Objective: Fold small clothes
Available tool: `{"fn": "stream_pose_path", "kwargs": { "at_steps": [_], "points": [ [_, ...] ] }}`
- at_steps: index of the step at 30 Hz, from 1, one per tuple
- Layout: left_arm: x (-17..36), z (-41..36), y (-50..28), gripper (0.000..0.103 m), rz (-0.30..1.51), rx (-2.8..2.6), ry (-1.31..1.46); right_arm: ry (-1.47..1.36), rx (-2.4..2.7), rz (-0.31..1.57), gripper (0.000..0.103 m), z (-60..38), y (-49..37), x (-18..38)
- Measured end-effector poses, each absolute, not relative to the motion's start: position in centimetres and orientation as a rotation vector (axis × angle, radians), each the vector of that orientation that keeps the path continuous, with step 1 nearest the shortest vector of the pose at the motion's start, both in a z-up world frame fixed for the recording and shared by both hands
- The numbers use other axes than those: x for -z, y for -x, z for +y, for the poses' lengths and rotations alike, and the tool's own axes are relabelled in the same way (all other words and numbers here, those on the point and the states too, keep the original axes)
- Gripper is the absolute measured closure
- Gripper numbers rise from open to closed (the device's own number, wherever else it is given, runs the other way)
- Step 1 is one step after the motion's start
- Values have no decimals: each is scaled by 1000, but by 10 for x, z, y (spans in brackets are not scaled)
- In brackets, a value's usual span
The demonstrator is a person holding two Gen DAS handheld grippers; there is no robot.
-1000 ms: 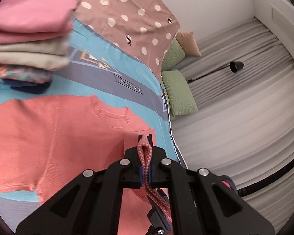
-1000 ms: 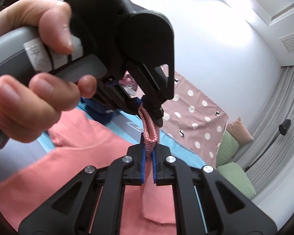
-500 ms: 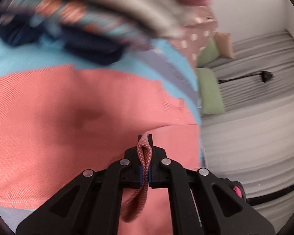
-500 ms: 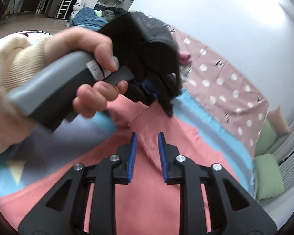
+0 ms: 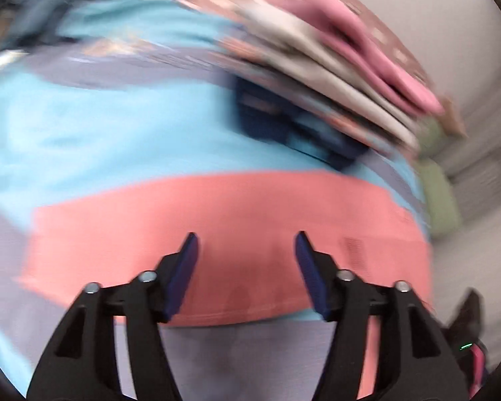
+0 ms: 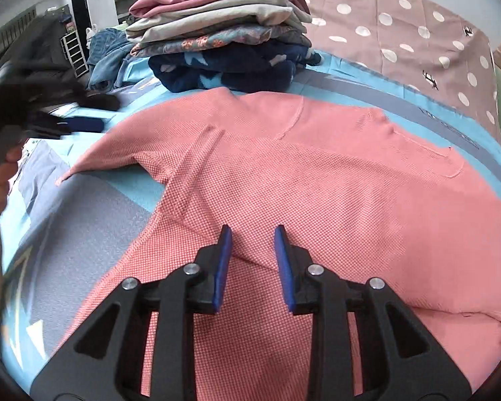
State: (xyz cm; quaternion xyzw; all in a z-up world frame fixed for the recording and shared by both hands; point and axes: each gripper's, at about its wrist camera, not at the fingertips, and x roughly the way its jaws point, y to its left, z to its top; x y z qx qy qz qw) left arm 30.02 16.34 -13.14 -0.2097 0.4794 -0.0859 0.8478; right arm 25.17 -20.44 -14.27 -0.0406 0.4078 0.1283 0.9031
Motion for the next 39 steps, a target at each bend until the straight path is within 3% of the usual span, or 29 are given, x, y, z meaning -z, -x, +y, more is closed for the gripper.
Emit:
{"fn": "stream_pose_path", "kwargs": {
  "at_steps": [6, 11, 16, 18, 20, 22, 23, 25, 29, 31, 35, 39],
  "points": [
    [203, 304, -249, 38, 1092, -47, 937, 93, -257, 841, 74, -204, -249, 144],
    [255, 321, -229, 38, 1068, 3, 1215, 101, -252, 841, 74, -203, -250, 144],
    [260, 324, -241, 39, 1019, 46, 1310, 93, -252, 843, 73, -202, -249, 144],
    [257, 317, -251, 54, 1017, 92, 1314, 95, -249, 842, 73, -201, -249, 144],
    [257, 310, -255, 88, 1006, 117, 1313, 94, -248, 843, 72, -201, -250, 144],
    [240, 296, -257, 101, 962, 77, 1151, 90, -245, 845, 70, -201, -249, 144],
    [222, 282, -258, 101, 934, 34, 969, 80, -244, 850, 68, -201, -249, 143],
    [187, 248, -257, 101, 868, -13, 653, -19, -267, 858, 49, -209, -246, 133],
    [125, 177, -239, 101, 695, -25, 219, -47, -319, 800, 44, -206, -237, 87],
    [106, 143, -228, 101, 607, -28, 40, -67, -385, 783, 35, -202, -240, 62],
    [89, 79, -209, 101, 505, 8, -223, -215, -546, 828, 32, -198, -281, 23],
    [103, 20, -192, 101, 463, 48, -513, -219, -671, 1035, 32, -168, -342, 28]
  ]
}}
